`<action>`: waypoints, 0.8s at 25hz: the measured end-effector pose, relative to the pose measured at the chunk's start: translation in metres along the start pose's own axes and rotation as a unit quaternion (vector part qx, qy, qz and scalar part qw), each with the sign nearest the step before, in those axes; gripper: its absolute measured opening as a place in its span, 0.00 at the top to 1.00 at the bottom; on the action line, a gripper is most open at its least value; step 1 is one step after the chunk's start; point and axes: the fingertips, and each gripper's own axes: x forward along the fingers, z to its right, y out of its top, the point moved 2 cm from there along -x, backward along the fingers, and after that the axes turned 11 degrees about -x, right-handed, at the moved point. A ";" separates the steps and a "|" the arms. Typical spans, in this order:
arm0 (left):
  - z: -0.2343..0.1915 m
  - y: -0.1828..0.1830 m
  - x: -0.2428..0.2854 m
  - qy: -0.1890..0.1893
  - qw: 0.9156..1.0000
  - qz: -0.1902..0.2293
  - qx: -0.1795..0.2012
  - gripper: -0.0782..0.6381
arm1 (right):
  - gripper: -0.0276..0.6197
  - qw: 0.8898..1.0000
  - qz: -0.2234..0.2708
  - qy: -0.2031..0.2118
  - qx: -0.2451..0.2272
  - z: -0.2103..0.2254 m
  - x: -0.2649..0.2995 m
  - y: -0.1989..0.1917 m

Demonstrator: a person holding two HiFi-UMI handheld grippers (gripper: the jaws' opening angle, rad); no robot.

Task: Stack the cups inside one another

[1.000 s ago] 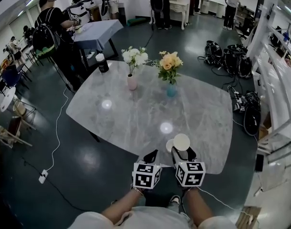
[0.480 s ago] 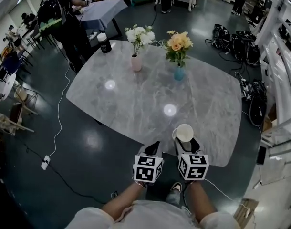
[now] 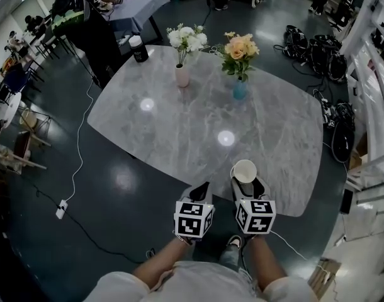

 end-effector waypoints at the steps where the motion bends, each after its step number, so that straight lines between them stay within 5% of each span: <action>1: -0.001 0.000 0.000 0.000 1.000 -0.001 0.000 0.90 | 0.60 1.000 0.001 0.001 0.002 0.000 0.001 0.000; 20: 0.007 -0.004 -0.004 -0.007 1.000 0.001 0.000 0.90 | 0.57 0.999 0.015 -0.019 0.022 0.008 -0.016 -0.001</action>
